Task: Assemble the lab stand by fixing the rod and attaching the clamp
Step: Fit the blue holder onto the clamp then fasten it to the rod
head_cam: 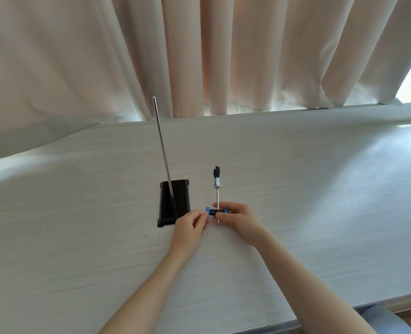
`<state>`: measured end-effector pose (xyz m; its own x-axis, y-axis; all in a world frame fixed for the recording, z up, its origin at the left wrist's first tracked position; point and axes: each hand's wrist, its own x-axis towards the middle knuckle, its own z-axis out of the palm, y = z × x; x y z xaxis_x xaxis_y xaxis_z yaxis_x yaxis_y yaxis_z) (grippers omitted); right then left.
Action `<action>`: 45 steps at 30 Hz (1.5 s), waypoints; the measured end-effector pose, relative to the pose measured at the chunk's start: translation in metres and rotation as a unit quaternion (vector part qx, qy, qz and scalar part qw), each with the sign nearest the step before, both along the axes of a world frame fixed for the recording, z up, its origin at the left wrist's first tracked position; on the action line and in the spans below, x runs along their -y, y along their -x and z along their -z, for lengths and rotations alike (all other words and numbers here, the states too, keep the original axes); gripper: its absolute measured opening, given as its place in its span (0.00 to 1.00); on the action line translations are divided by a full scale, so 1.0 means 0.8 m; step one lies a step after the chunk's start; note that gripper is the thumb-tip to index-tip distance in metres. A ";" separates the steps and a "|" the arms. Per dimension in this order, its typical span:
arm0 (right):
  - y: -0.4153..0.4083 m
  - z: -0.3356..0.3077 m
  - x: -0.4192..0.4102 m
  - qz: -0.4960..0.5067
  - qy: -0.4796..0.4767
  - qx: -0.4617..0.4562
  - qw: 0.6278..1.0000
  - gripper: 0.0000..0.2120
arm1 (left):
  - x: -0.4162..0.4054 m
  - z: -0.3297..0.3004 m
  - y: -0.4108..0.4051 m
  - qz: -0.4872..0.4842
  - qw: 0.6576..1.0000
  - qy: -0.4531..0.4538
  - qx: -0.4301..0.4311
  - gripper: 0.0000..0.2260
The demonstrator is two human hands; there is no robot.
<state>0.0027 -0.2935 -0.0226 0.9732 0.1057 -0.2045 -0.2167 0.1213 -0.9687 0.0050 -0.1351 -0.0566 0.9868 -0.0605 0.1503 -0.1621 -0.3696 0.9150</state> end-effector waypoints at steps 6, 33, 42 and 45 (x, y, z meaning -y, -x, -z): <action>0.001 0.000 -0.001 0.006 -0.010 0.003 1.000 0.14 | 0.001 -0.004 0.004 -0.016 0.999 0.007 0.041 0.06; 0.002 0.003 -0.002 0.004 0.023 0.004 1.000 0.13 | 0.002 -0.012 0.011 -0.003 0.999 -0.015 0.046 0.11; 0.002 0.002 -0.002 -0.018 0.024 0.008 1.000 0.15 | 0.001 -0.008 0.007 -0.012 0.997 -0.051 0.058 0.08; 0.002 0.002 -0.002 -0.024 0.038 0.012 0.999 0.15 | 0.000 -0.008 0.006 -0.025 0.997 -0.041 0.054 0.10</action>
